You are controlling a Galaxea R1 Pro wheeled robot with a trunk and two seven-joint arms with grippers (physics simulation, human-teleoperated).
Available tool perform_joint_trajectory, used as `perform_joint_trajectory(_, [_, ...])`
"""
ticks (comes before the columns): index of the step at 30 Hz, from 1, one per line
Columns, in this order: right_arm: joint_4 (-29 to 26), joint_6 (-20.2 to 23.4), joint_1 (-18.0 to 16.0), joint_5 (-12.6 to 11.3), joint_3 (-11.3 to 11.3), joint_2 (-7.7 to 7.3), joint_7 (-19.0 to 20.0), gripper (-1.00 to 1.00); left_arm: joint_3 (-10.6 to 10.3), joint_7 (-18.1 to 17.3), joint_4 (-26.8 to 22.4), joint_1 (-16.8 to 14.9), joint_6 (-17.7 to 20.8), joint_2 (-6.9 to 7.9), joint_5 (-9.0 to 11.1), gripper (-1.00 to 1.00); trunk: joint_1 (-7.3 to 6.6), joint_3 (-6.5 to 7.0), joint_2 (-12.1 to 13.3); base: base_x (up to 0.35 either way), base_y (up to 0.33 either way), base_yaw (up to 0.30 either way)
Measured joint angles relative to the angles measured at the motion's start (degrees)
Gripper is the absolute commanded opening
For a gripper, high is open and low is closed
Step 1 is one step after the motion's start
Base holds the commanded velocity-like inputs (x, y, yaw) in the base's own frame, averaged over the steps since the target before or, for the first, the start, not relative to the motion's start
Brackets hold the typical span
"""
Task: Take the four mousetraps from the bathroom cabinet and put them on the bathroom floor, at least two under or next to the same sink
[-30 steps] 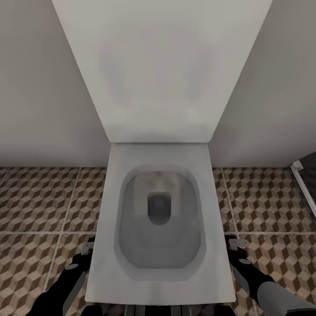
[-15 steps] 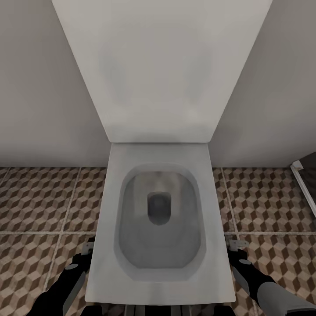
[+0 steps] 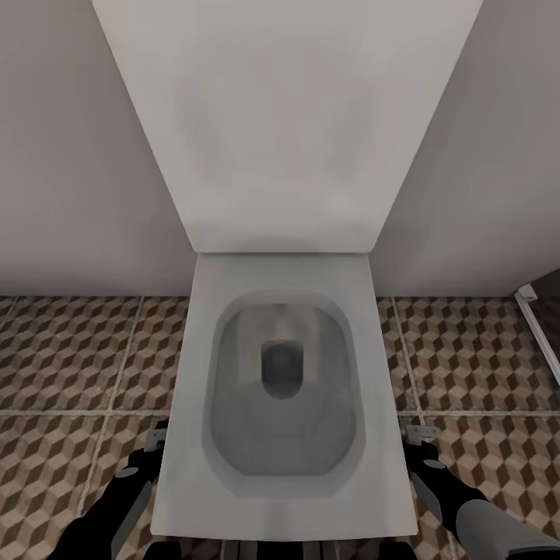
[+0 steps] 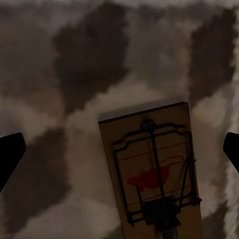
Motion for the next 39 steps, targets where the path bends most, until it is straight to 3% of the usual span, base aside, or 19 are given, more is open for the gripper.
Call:
perform_joint_trajectory(27, [0.00, -0.09, 0.00, -0.16, -0.17, 0.00, 0.00, 1.00, -0.04, 0.06, 0.83, 0.00, 0.14, 0.08, 0.06, -1.00, 0.00, 0.00, 0.00, 0.000, 0.000, 0.000])
perform_joint_trajectory(34, [0.00, -0.09, 0.00, -0.16, -0.18, 0.00, 0.00, 1.00, -0.01, 0.05, 2.18, -0.10, 0.17, 0.09, 0.09, -1.00, 0.00, 0.00, 0.00, 0.000, 0.000, 0.000])
perform_joint_trajectory(39, [0.00, -0.09, 0.00, -0.16, -0.18, 0.00, 0.00, 1.00, -0.04, 0.01, 4.98, -1.82, 0.09, 0.06, 0.15, -1.00, -0.02, 0.00, -0.01, 0.000, 0.000, 0.000])
